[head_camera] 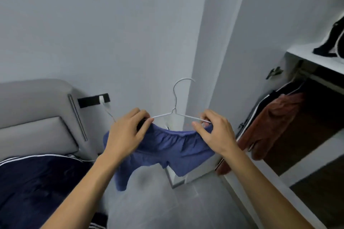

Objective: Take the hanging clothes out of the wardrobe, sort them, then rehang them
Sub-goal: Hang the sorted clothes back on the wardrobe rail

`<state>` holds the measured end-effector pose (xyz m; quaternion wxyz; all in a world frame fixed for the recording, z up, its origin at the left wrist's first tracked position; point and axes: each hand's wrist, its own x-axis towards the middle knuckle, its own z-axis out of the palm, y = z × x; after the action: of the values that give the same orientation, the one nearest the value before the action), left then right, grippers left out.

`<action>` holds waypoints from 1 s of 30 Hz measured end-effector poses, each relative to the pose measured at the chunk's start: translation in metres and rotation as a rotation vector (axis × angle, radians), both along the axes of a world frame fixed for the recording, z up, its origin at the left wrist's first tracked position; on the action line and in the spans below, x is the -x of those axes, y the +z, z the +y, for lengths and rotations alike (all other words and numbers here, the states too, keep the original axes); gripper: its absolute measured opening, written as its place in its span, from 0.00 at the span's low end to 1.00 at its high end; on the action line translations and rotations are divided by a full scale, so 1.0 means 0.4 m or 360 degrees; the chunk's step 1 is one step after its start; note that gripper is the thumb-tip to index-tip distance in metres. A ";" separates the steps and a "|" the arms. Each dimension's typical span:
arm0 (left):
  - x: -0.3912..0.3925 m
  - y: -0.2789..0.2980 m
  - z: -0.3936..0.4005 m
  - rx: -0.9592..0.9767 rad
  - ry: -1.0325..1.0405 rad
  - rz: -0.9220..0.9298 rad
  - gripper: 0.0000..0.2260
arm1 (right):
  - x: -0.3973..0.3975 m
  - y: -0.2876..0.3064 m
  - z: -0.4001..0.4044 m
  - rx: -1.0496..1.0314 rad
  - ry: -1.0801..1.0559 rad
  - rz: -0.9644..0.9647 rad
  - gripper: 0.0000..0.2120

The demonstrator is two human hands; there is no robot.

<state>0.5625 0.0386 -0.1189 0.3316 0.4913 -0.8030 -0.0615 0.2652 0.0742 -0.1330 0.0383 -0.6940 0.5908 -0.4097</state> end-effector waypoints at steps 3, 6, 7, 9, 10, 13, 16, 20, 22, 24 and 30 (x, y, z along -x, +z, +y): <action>0.129 0.010 0.032 0.0009 -0.0168 -0.0019 0.10 | 0.115 0.012 0.086 0.0057 -0.0143 -0.0029 0.18; 0.247 0.011 0.052 0.0029 -0.0270 -0.0050 0.11 | 0.214 0.018 0.162 0.0101 -0.0273 -0.0037 0.16; 0.288 0.012 0.056 0.0033 -0.0309 -0.0039 0.12 | 0.246 0.019 0.183 0.0114 -0.0324 -0.0033 0.16; 0.369 0.016 0.057 0.0049 -0.0383 -0.0027 0.13 | 0.307 0.022 0.217 0.0110 -0.0414 -0.0020 0.16; 0.408 0.017 0.056 0.0063 -0.0411 -0.0031 0.13 | 0.336 0.024 0.231 0.0093 -0.0451 -0.0013 0.16; 0.517 0.011 0.047 0.0068 -0.0485 -0.0021 0.12 | 0.416 0.023 0.264 0.0024 -0.0567 -0.0004 0.16; 0.615 -0.002 0.021 0.0061 -0.0607 0.0046 0.11 | 0.487 0.014 0.282 -0.0045 -0.0696 0.0007 0.15; 0.740 -0.023 -0.037 0.0030 -0.0778 0.0078 0.12 | 0.573 0.013 0.273 -0.0130 -0.0868 0.0058 0.15; 0.798 -0.026 -0.062 0.0006 -0.0812 0.0099 0.11 | 0.614 0.020 0.258 -0.0133 -0.0938 0.0111 0.15; 0.853 -0.024 -0.084 0.0003 -0.0869 0.0113 0.12 | 0.650 0.029 0.240 -0.0138 -0.0992 0.0158 0.16; 0.962 -0.027 -0.132 -0.0021 -0.1066 0.0129 0.10 | 0.733 0.033 0.181 -0.0163 -0.1198 0.0124 0.25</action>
<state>0.1777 -0.0143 -0.1297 0.3214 0.1995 -0.9056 -0.1917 -0.0280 0.1466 -0.1199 -0.1028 -0.4407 0.8251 -0.3383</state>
